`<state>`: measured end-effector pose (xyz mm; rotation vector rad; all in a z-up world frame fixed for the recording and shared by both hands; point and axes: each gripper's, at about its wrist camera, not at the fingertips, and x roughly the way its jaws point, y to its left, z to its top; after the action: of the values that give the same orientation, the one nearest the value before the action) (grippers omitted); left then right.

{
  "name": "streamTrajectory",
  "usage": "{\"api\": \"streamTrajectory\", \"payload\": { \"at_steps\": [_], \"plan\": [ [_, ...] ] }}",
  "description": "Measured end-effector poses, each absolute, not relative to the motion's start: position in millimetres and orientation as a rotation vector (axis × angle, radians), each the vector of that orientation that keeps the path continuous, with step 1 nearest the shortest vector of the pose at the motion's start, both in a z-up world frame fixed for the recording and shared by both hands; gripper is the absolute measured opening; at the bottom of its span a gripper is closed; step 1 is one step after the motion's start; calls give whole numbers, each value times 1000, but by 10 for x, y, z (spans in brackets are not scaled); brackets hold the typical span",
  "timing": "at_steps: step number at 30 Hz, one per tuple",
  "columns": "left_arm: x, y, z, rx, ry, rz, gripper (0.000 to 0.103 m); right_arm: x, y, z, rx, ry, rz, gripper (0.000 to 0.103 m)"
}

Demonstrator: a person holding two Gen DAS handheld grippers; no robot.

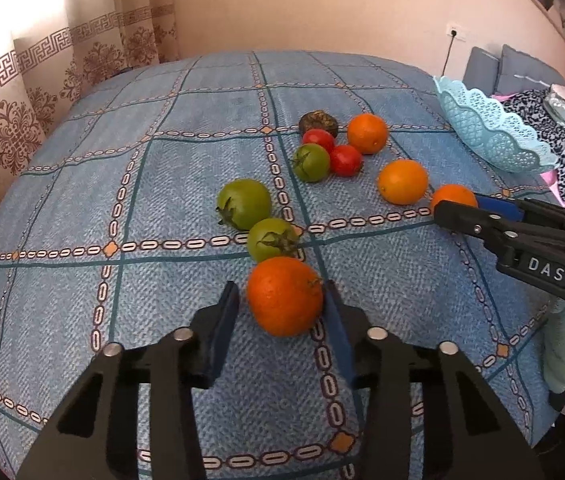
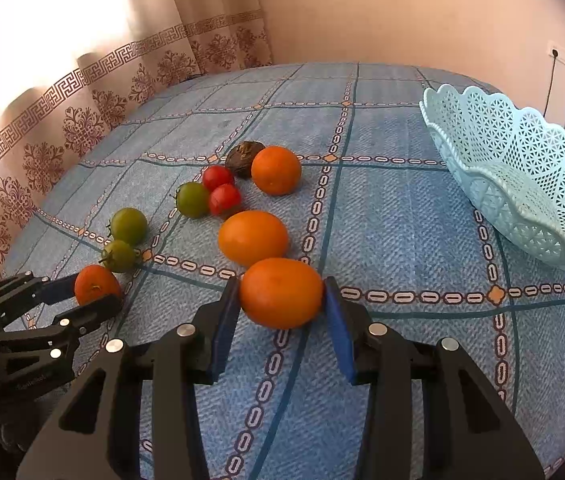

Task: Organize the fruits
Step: 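Grasp another large orange with the left gripper while the right gripper holds its orange, then lift both oranges and carry them over the blue basket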

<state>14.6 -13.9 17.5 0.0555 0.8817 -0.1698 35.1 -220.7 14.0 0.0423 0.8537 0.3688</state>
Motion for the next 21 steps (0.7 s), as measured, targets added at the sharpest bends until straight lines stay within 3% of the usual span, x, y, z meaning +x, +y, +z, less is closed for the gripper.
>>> {"api": "streamTrajectory", "payload": {
  "at_steps": [21],
  "plan": [
    [35, -189, 427, 77, 821, -182, 37, 278, -2329, 364, 84, 791, 364, 43]
  ]
}}
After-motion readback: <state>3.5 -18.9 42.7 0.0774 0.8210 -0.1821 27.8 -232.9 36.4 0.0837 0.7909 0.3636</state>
